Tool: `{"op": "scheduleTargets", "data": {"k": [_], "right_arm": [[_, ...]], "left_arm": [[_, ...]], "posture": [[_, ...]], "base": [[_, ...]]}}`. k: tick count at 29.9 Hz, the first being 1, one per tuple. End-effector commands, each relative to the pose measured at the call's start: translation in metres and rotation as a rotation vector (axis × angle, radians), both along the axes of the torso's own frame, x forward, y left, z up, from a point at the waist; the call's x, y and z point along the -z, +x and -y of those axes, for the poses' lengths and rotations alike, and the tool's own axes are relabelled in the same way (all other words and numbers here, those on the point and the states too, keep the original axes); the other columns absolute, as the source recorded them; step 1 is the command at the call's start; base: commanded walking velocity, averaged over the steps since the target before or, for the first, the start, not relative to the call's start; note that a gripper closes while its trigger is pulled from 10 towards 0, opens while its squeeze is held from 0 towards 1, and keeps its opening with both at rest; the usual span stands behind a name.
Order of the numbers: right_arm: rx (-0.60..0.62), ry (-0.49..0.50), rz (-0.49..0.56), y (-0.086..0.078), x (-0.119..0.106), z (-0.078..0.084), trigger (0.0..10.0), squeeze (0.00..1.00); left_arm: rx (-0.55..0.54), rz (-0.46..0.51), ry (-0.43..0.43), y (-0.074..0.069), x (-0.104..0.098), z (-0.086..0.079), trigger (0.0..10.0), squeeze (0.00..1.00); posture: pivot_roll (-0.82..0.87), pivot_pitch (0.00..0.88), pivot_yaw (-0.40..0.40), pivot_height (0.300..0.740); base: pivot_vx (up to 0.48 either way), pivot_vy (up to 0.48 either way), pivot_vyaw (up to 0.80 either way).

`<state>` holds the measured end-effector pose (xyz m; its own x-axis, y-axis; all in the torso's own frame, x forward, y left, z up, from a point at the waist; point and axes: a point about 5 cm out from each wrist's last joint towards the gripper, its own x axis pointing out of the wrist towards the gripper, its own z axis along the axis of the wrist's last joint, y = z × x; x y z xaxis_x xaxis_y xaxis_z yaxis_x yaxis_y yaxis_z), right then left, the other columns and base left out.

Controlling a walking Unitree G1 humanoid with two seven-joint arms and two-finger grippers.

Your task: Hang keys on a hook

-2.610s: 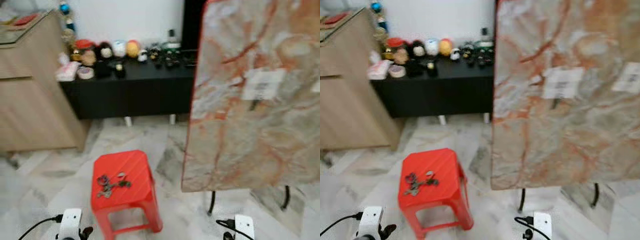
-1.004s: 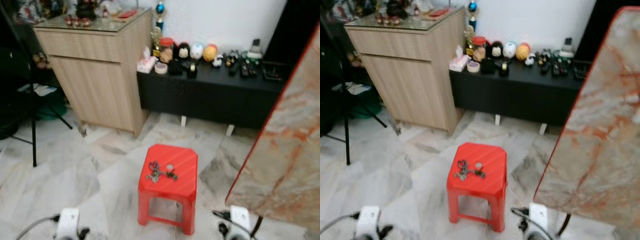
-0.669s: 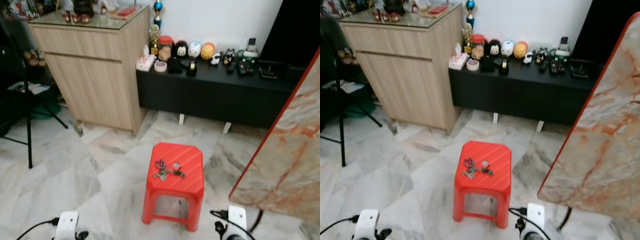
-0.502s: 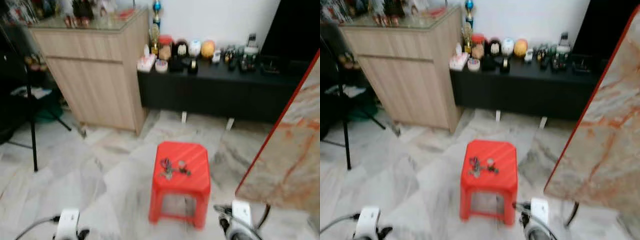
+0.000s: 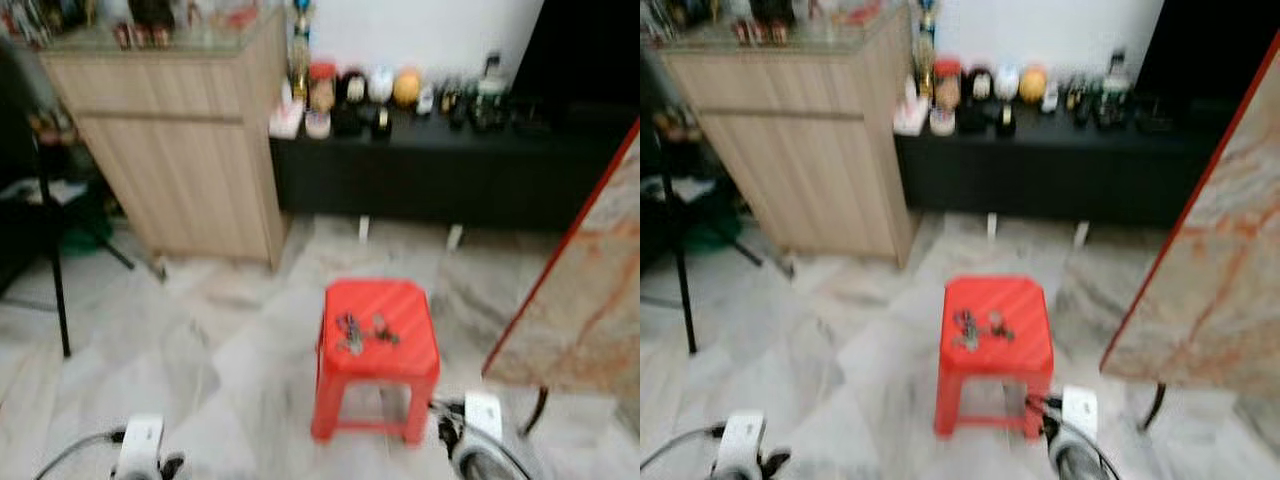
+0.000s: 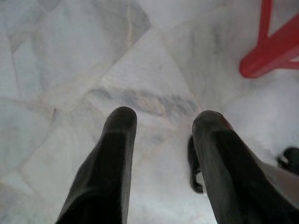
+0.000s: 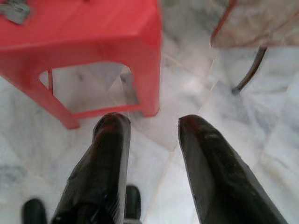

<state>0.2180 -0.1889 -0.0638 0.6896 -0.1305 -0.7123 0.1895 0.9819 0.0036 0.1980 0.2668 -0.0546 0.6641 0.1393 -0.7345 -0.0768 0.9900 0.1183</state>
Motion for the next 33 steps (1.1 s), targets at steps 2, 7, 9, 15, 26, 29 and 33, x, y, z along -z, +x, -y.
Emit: {"op": "scheduleTargets", "data": {"k": [2, 7, 9, 15, 26, 29, 33], "right_arm": [[-0.024, 0.025, 0.071, 0.016, -0.01, -0.012, 10.0, 0.0], [-0.047, 0.035, 0.159, 0.035, -0.024, -0.018, 10.0, 0.0], [-0.054, 0.037, 0.203, 0.044, -0.031, -0.021, 10.0, 0.0], [-0.08, -0.008, 0.382, 0.068, -0.058, -0.021, 10.0, 0.0], [-0.146, -0.184, 0.668, 0.083, -0.099, -0.019, 10.0, 0.0], [-0.141, -0.182, 0.723, 0.081, -0.105, -0.019, 10.0, 0.0], [-0.137, -0.195, 0.71, 0.08, -0.105, -0.02, 10.0, 0.0]], "left_arm": [[-0.001, -0.04, 0.023, -0.011, 0.004, -0.007, 10.0, 0.0], [-0.002, -0.038, 0.024, -0.011, 0.004, -0.007, 10.0, 0.0], [-0.003, -0.037, 0.022, -0.01, 0.003, -0.007, 10.0, 0.0], [-0.007, -0.027, 0.018, -0.01, 0.003, -0.006, 10.0, 0.0], [-0.041, -0.014, 0.005, -0.01, 0.003, -0.006, 10.0, 0.0], [-0.056, 0.003, -0.007, -0.01, 0.003, -0.006, 10.0, 0.0], [-0.068, 0.011, -0.023, -0.01, 0.003, -0.006, 10.0, 0.0]], "posture": [[0.07, 0.059, 0.012, 0.74], [0.07, 0.059, 0.012, 0.74], [0.07, 0.059, 0.012, 0.74], [0.07, 0.066, 0.009, 0.74], [0.06, 0.064, 0.01, 0.74], [0.06, 0.064, 0.012, 0.74], [0.05, 0.065, 0.014, 0.74]], "base": [[0.0, 0.0, 0.0], [0.0, 0.0, 0.0], [0.0, 0.0, 0.0], [0.0, 0.0, 0.0], [0.0, 0.0, 0.0], [0.0, 0.0, 0.0], [0.0, 0.0, 0.0]]}}
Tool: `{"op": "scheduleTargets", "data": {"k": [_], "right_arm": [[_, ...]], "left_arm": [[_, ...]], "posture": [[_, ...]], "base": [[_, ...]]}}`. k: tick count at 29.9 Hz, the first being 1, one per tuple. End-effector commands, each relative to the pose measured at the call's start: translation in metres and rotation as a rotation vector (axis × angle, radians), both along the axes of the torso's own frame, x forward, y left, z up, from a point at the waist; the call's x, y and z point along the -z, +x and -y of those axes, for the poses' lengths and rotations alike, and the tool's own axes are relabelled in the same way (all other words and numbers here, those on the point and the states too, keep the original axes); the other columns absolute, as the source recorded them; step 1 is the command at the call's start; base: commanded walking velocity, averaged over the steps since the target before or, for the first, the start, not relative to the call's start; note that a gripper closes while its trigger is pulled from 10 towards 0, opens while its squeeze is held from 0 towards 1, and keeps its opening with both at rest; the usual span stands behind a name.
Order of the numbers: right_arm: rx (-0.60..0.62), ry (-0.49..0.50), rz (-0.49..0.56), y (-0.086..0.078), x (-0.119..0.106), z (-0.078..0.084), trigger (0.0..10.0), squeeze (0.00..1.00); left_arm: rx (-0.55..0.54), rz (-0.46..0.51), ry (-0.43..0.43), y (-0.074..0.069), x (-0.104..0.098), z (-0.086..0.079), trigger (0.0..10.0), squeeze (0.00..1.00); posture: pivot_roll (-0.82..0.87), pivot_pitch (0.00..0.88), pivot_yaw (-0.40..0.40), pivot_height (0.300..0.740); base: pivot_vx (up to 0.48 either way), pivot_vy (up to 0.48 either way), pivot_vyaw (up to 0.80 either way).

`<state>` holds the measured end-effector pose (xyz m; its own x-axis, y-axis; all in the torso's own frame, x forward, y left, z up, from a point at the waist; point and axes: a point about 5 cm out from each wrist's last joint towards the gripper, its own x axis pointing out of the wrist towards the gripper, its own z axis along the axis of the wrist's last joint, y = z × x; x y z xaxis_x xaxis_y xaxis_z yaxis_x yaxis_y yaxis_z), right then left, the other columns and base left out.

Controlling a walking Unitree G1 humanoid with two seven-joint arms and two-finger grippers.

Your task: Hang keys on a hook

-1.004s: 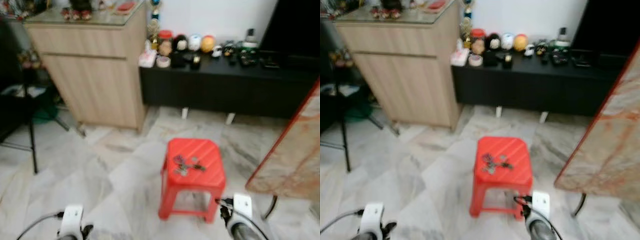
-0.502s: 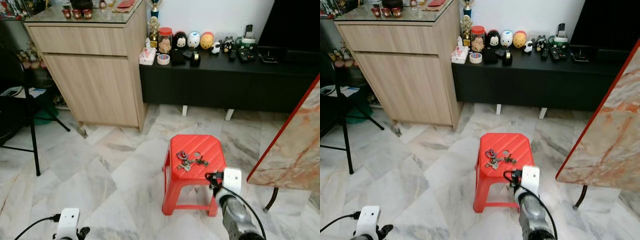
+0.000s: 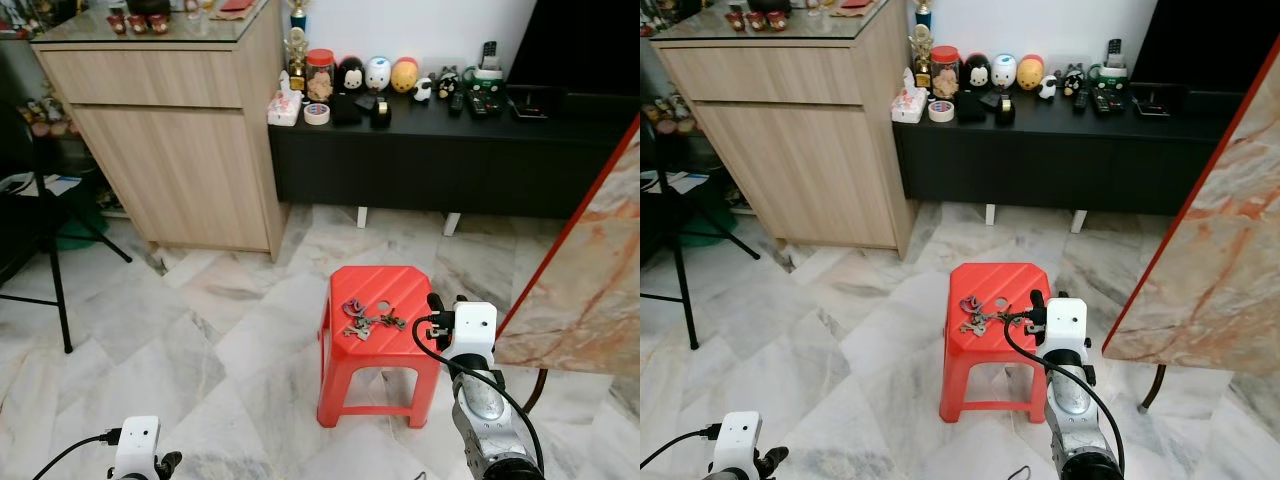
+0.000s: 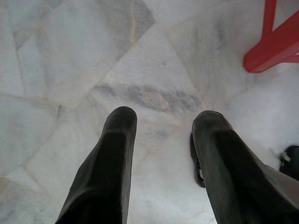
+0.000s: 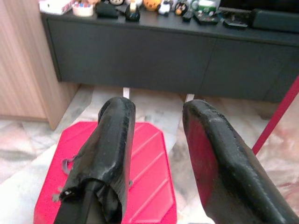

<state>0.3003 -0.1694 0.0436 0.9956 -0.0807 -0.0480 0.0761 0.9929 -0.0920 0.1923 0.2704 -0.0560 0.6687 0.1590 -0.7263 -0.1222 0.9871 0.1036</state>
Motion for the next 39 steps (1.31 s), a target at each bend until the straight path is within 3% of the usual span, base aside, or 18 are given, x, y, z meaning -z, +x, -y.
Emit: {"op": "scheduleTargets", "data": {"k": [1, 5, 12, 31, 39], "right_arm": [[0.008, 0.01, -0.012, -0.002, 0.002, -0.002, 10.0, 0.0], [-0.013, 0.029, -0.008, -0.002, 0.001, -0.008, 10.0, 0.0], [-0.044, -0.023, -0.016, -0.002, 0.0, -0.011, 10.0, 0.0], [-0.029, 0.023, 0.005, 0.004, -0.007, -0.011, 10.0, 0.0], [-0.058, -0.003, -0.013, 0.002, -0.004, -0.014, 10.0, 0.0]], "left_arm": [[-0.023, -0.007, -0.009, -0.004, 0.002, -0.002, 10.0, 0.0], [-0.017, -0.013, -0.018, -0.004, 0.002, -0.002, 10.0, 0.0], [-0.015, -0.02, -0.02, -0.006, 0.003, -0.002, 10.0, 0.0], [0.001, -0.026, -0.028, -0.007, 0.003, -0.001, 10.0, 0.0], [0.003, -0.022, -0.024, -0.006, 0.003, -0.002, 10.0, 0.0]], "posture": [[0.05, 0.065, 0.014, 0.74], [0.06, 0.067, 0.016, 0.74], [0.06, 0.058, 0.012, 0.74], [0.05, 0.035, 0.02, 0.74], [0.05, 0.042, 0.019, 0.74]], "base": [[0.0, 0.0, 0.0], [0.0, 0.0, 0.0], [0.0, 0.0, 0.0], [0.283, 0.0, 0.13], [0.293, 0.0, 0.0]]}}
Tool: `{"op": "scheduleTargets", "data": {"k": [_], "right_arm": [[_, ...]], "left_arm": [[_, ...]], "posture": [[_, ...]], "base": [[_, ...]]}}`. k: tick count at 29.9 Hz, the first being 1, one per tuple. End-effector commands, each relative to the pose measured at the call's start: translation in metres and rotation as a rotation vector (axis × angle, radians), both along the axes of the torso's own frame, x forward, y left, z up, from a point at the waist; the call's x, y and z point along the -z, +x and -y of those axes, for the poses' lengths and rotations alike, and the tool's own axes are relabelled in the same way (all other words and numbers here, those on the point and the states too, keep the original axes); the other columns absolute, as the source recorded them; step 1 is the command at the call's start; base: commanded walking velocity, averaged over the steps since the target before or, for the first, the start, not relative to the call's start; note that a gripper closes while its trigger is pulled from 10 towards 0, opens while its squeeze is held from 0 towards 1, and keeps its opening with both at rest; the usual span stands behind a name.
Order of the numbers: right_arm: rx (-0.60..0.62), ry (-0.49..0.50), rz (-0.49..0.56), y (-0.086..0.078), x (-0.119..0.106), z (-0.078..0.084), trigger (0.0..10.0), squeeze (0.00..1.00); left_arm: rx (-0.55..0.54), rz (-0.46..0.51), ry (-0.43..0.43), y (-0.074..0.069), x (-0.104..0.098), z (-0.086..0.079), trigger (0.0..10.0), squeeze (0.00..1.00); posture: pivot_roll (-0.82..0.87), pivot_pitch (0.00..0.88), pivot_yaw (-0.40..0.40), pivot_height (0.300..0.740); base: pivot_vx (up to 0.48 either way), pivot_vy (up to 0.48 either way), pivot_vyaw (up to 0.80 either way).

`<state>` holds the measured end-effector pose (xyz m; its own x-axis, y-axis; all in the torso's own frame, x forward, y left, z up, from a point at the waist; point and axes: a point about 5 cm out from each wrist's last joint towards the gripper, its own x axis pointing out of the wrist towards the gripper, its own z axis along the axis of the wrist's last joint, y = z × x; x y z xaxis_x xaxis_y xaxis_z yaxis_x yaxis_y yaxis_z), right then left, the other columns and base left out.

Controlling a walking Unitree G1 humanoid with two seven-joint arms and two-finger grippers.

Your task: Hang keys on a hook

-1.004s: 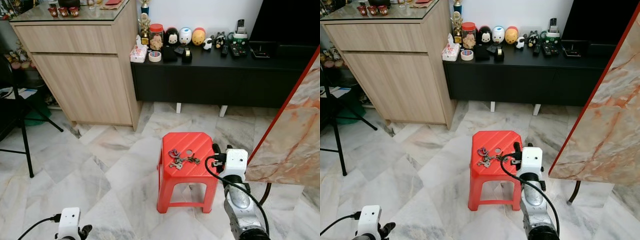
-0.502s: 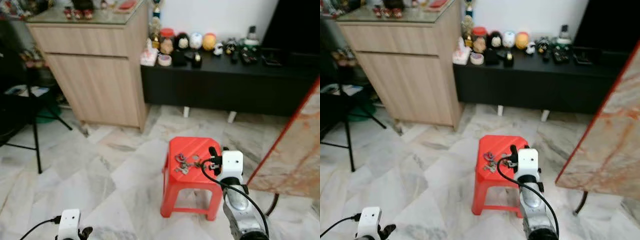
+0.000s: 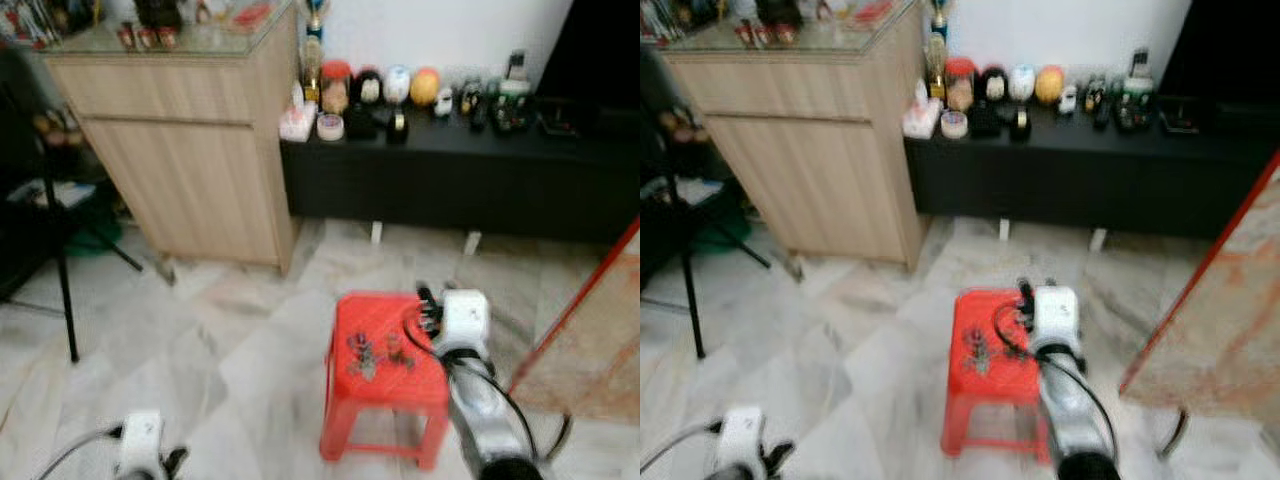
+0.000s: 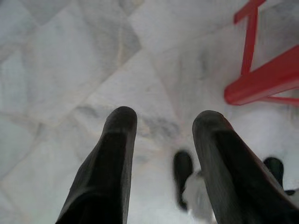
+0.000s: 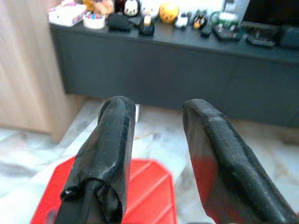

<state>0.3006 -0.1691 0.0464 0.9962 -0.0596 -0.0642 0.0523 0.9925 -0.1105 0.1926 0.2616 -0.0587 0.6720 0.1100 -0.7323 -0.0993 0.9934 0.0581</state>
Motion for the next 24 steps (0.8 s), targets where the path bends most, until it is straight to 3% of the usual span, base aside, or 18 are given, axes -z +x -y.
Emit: {"op": "scheduleTargets", "data": {"k": [1, 4, 12, 24], "right_arm": [[-0.038, 0.015, 0.006, 0.0018, -0.0017, -0.0136, 10.0, 0.0], [-0.045, 0.016, 0.005, 0.0021, -0.0018, -0.0152, 10.0, 0.0], [-0.059, 0.017, 0.006, 0.002, -0.0025, -0.0169, 10.0, 0.0], [-0.039, 0.044, 0.005, 0.0031, -0.0031, -0.0138, 10.0, 0.0]], "left_arm": [[-0.02, -0.022, 0.022, -0.0062, -0.0001, -0.0105, 10.0, 0.0], [-0.012, -0.027, 0.025, -0.0056, -0.0003, -0.0106, 10.0, 0.0], [-0.012, -0.025, 0.022, -0.0052, -0.0004, -0.0103, 10.0, 0.0], [-0.011, -0.023, 0.021, -0.0041, -0.0008, -0.0097, 10.0, 0.0]], "posture": [[0.06, 0.049, 0.02, 0.74], [0.05, 0.057, 0.021, 0.74], [0.06, 0.058, 0.02, 0.74], [0.05, 0.061, 0.02, 0.74]], "base": [[0.281, 0.0, 0.0], [0.094, 0.0, 0.0], [0.0, 0.0, 0.72], [0.0, 0.0, 0.0]]}}
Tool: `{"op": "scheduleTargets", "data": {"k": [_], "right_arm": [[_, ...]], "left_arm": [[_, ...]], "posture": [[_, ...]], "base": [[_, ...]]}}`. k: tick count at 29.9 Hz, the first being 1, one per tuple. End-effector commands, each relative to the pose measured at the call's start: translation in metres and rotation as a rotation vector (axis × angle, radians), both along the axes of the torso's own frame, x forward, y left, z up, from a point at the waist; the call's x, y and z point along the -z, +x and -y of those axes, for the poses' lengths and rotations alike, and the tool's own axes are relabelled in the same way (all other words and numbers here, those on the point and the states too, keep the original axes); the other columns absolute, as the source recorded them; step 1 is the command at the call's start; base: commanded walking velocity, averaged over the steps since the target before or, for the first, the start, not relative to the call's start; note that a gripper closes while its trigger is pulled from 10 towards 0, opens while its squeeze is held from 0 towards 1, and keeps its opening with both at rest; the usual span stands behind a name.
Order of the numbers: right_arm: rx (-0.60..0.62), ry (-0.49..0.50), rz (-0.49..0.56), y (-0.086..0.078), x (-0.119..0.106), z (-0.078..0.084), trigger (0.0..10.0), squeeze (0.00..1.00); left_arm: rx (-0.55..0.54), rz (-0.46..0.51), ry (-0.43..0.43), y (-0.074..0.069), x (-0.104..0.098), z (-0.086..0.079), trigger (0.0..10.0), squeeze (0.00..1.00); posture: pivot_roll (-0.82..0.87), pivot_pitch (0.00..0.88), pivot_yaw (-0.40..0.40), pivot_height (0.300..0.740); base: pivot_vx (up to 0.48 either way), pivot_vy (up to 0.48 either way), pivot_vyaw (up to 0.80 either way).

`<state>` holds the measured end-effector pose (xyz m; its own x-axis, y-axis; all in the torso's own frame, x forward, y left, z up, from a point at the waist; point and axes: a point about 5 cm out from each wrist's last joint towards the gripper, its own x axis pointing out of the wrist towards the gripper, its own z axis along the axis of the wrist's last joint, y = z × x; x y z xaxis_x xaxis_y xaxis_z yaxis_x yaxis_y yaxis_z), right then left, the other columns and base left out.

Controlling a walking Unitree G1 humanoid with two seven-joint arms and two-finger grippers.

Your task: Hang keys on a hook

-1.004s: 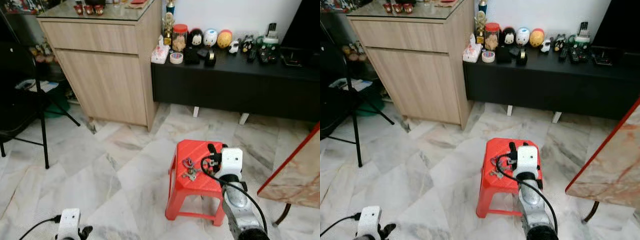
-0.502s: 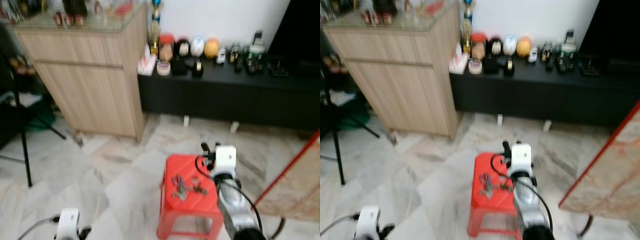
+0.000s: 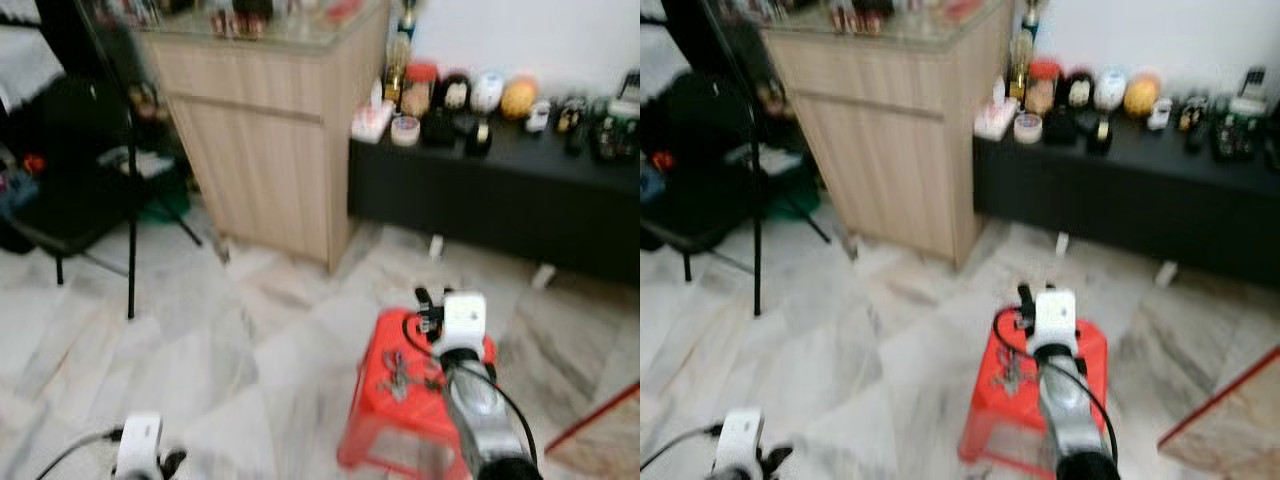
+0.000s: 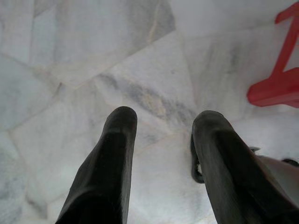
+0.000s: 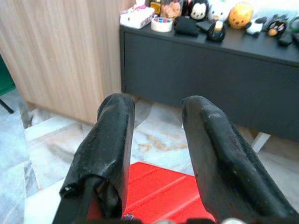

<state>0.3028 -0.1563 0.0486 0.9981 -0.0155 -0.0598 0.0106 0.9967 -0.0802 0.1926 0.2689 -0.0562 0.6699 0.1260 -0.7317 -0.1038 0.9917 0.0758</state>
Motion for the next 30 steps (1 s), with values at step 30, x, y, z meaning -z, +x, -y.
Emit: {"op": "scheduleTargets", "data": {"k": [30], "right_arm": [[0.068, 0.047, 0.053, 0.0031, -0.0105, 0.0048, 10.0, 0.0]], "left_arm": [[-0.027, 0.011, -0.015, -0.0093, 0.0052, 0.0031, 10.0, 0.0]], "posture": [[0.05, 0.018, 0.005, 0.74]], "base": [[0.0, 0.0, 0.0]]}}
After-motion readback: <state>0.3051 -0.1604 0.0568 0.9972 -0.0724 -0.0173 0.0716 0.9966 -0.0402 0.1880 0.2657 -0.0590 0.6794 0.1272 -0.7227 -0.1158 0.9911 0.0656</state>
